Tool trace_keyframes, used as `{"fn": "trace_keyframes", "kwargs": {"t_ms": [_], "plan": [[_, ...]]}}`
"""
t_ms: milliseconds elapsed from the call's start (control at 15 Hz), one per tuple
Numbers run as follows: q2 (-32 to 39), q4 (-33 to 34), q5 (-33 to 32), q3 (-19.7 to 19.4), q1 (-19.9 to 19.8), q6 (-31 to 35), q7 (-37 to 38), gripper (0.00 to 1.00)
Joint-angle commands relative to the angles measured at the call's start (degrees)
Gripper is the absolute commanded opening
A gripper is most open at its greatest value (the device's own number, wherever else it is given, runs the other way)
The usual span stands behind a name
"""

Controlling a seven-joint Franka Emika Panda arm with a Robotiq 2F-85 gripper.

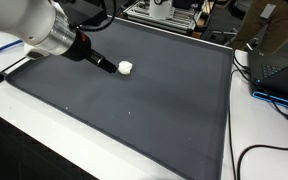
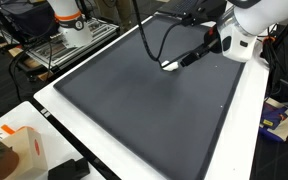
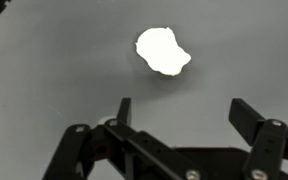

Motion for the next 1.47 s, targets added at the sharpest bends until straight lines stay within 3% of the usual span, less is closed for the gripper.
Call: {"fn": "trace_keyframes", "kwargs": {"t_ms": [0,267,867,1267,1333,1400], "plan": [[2.22,3.42,0.88,0.43,-0.43,-2.32,1.67,1.00],[2.20,3.37,0.86,0.51,-0.38,-2.11,1.80,1.00],[-8.78,-5.19,-0.23,-0.43,-2.15,5.10,-4.79,1.00],[-16.98,-17.62,3.24,0.34,-3.83,6.83,-2.26,1.00],[-11.66,-8.61,1.05,-0.28,-2.89,3.87,-3.68,1.00],[-12.26,-9.48,1.11,-0.30,-2.95,4.06,-3.66,1.00]]}}
